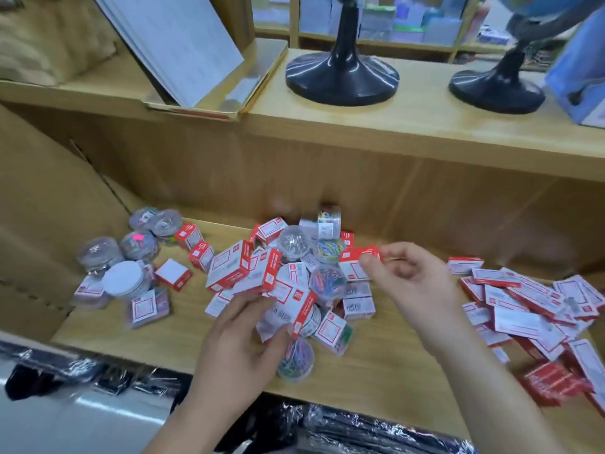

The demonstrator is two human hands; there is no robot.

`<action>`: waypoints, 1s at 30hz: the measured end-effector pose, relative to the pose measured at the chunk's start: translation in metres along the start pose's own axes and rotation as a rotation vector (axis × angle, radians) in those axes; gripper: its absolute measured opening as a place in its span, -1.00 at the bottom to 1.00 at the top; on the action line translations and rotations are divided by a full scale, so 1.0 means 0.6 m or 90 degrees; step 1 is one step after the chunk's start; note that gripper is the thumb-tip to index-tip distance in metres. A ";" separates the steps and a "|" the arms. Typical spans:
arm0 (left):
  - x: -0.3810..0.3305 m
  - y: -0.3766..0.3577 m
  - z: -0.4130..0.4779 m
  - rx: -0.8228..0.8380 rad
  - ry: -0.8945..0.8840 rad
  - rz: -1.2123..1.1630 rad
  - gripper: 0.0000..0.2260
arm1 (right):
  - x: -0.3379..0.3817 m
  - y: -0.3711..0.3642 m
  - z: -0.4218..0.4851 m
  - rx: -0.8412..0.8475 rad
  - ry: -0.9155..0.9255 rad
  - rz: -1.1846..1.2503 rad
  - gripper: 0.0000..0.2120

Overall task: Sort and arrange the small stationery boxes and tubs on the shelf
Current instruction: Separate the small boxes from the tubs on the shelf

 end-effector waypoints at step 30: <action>0.156 0.173 -0.012 -0.188 0.132 0.145 -0.68 | 0.036 -0.200 -0.053 0.128 0.206 -0.251 -0.81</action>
Point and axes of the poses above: each hand's wrist, its own z-axis towards the middle knuckle, its own y-axis out of the back of the hand, x = y × z, the point moved 7 cm from there along z, towards the middle knuckle, and after that the axes turned 7 degrees about y, right-handed, at the moved point
